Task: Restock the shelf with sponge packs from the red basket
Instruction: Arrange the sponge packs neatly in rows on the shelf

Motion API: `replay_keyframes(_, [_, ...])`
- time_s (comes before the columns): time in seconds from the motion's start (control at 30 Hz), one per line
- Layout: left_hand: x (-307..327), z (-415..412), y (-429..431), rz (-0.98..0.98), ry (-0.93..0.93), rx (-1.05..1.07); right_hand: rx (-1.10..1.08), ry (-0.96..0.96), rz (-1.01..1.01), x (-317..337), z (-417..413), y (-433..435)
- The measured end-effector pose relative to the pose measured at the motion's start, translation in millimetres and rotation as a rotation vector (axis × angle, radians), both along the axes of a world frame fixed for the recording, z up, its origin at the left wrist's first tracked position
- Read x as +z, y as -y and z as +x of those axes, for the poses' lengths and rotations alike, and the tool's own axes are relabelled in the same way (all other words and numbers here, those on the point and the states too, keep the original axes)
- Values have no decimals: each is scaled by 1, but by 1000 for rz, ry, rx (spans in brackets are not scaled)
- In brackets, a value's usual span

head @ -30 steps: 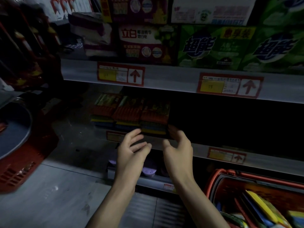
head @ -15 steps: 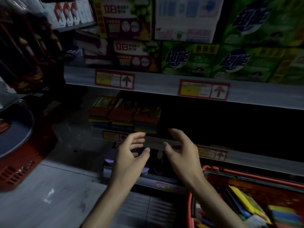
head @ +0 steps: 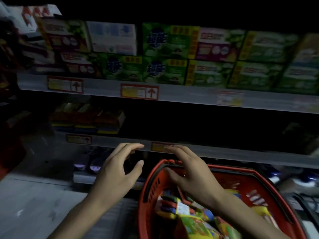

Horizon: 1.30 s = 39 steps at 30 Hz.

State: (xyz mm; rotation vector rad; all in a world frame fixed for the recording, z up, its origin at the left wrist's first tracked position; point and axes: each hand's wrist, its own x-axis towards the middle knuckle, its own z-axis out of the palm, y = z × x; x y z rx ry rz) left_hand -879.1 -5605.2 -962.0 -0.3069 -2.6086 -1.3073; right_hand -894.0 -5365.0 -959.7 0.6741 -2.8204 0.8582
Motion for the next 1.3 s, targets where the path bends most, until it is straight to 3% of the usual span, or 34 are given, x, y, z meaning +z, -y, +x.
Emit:
replay_keyframes(0.2, [10, 33, -54, -124, -69, -95, 39, -20, 166, 5, 40, -79])
replay_keyframes(0.3, [4, 59, -70, -148, 13, -120, 76, 25, 262, 9, 54, -113])
replay_keyframes(0.43, [-3, 87, -76, -318, 107, -190, 160, 82, 471, 3, 65, -147])
replay_keyframes(0.73, [-37, 87, -95, -696, 187, -443, 85, 433, 814, -35, 81, -174])
replay_keyframes(0.83, [-58, 76, -119, -840, 201, -548, 31, 554, 799, -33, 76, -185])
replay_keyframes(0.97, [-82, 61, -155, -1012, 204, -636, -111, 538, 814, -31, 78, -200])
replay_keyframes(1.13, [-107, 55, -177, -1031, 401, -592, -279, 613, 886, -43, 90, -207])
replay_keyframes(1.3, [-116, 48, -174, -1036, 525, -630, -388, 763, 712, -57, 100, -201])
